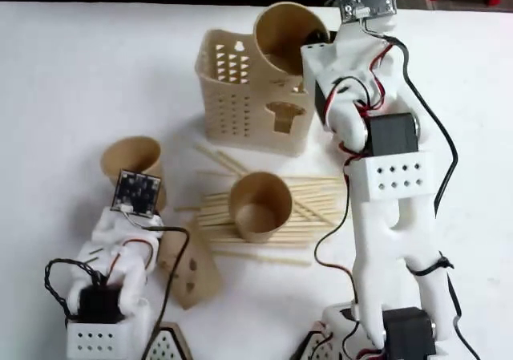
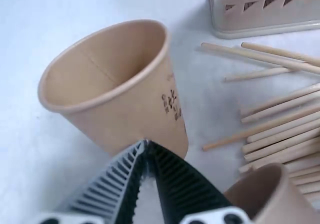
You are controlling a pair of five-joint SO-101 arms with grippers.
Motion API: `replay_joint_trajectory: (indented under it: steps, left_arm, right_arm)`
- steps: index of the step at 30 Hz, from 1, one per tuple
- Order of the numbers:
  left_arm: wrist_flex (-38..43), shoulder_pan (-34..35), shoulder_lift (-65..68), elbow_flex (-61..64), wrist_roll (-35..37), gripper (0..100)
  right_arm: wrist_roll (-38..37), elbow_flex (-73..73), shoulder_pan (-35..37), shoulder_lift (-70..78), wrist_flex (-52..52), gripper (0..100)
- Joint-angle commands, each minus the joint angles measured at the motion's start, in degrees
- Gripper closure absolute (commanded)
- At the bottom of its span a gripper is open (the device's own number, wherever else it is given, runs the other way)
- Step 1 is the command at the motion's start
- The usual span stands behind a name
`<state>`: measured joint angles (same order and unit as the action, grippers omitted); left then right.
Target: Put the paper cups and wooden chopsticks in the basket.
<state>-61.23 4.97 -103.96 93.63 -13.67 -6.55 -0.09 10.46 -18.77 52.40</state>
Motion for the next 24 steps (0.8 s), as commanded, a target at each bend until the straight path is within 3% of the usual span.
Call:
replay_joint_trajectory:
  steps: [1, 8, 19, 24]
  left_arm:
    - [1.32, 0.22, -0.48, -0.26, -0.44, 97]
    - [1.32, 0.22, -0.48, -0.26, -0.44, 97]
    - [1.32, 0.22, -0.48, -0.26, -0.44, 97]
    - [1.32, 0.22, -0.48, -0.26, -0.44, 97]
  right_arm:
    - [0.53, -2.20, -1.27, -1.36, -2.77, 97.8]
    - [0.53, -1.93, -1.36, -0.48, -6.11, 97.8]
    - [0.62, -1.85, -1.36, 2.68, -3.21, 97.4]
    - [0.62, -2.20, -1.27, 2.15, 0.75, 86.7]
